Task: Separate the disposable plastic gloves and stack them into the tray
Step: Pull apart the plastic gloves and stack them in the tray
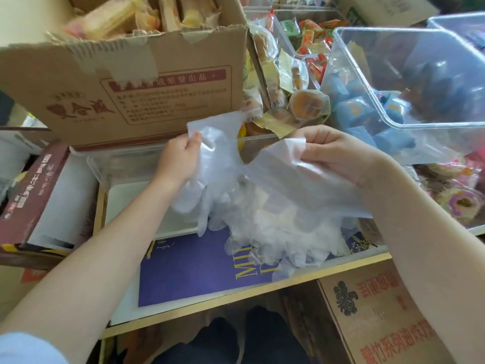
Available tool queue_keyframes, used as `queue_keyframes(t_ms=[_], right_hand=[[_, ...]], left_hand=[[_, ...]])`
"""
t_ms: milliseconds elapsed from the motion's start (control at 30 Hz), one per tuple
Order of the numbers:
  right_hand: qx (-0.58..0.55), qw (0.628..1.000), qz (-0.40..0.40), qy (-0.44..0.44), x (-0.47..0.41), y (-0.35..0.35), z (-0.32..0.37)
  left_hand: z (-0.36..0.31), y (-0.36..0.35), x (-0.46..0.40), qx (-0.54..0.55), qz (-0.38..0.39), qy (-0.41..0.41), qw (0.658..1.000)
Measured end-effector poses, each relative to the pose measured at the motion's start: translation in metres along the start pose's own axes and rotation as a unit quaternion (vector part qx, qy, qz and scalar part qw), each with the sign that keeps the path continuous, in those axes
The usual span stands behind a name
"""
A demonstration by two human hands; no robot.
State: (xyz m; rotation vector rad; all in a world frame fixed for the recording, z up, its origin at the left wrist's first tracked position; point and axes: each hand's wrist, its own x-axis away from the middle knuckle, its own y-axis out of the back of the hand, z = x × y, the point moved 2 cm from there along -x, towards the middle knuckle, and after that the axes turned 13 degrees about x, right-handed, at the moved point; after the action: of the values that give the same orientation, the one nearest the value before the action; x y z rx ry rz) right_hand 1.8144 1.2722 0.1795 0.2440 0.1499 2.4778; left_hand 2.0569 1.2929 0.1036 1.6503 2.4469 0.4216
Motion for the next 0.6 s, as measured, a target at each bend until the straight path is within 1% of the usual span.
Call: queue_keyframes(t_ms=[33, 100, 167, 200, 233, 300, 333, 400, 433, 467, 533, 567, 600], right_hand=[[0.006, 1.0, -0.014, -0.013, -0.002, 0.001, 0.0], [0.078, 0.993, -0.083, -0.041, -0.011, 0.003, -0.005], [0.156, 0.971, -0.169, -0.063, -0.022, 0.002, -0.012], [0.178, 0.961, -0.199, -0.076, -0.027, 0.0, -0.017], [0.199, 0.952, -0.213, -0.089, -0.031, -0.002, -0.022], [0.238, 0.941, -0.21, -0.115, -0.036, -0.007, -0.03], [0.243, 0.94, -0.208, -0.121, -0.039, -0.009, -0.033], [0.25, 0.931, -0.23, -0.135, -0.043, -0.011, -0.035], [0.278, 0.916, -0.245, -0.153, -0.044, -0.011, -0.035], [0.329, 0.891, -0.255, -0.179, -0.043, -0.009, -0.035], [0.441, 0.82, -0.27, -0.245, -0.036, -0.002, -0.035], [0.461, 0.795, -0.28, -0.279, -0.03, 0.002, -0.035], [0.445, 0.788, -0.29, -0.312, -0.024, 0.004, -0.036]], left_hand=[[0.0, 0.0, -0.001, 0.017, 0.024, 0.001, 1.0], [-0.002, -0.002, 0.001, 0.073, 0.079, 0.011, 0.994], [-0.006, -0.006, 0.008, 0.124, 0.133, 0.035, 0.983], [-0.006, -0.008, 0.011, 0.144, 0.151, 0.048, 0.977], [-0.006, -0.009, 0.014, 0.158, 0.164, 0.06, 0.972], [-0.004, -0.012, 0.019, 0.173, 0.183, 0.08, 0.964], [-0.003, -0.013, 0.021, 0.187, 0.192, 0.091, 0.959], [0.001, -0.013, 0.024, 0.198, 0.213, 0.1, 0.952], [0.003, -0.013, 0.024, 0.196, 0.212, 0.099, 0.952], [0.007, -0.013, 0.023, 0.191, 0.199, 0.097, 0.956], [0.013, -0.01, 0.019, 0.147, 0.131, 0.068, 0.978], [0.015, -0.009, 0.019, 0.119, 0.087, 0.039, 0.988], [0.014, -0.008, 0.019, 0.101, 0.046, 0.004, 0.994]])
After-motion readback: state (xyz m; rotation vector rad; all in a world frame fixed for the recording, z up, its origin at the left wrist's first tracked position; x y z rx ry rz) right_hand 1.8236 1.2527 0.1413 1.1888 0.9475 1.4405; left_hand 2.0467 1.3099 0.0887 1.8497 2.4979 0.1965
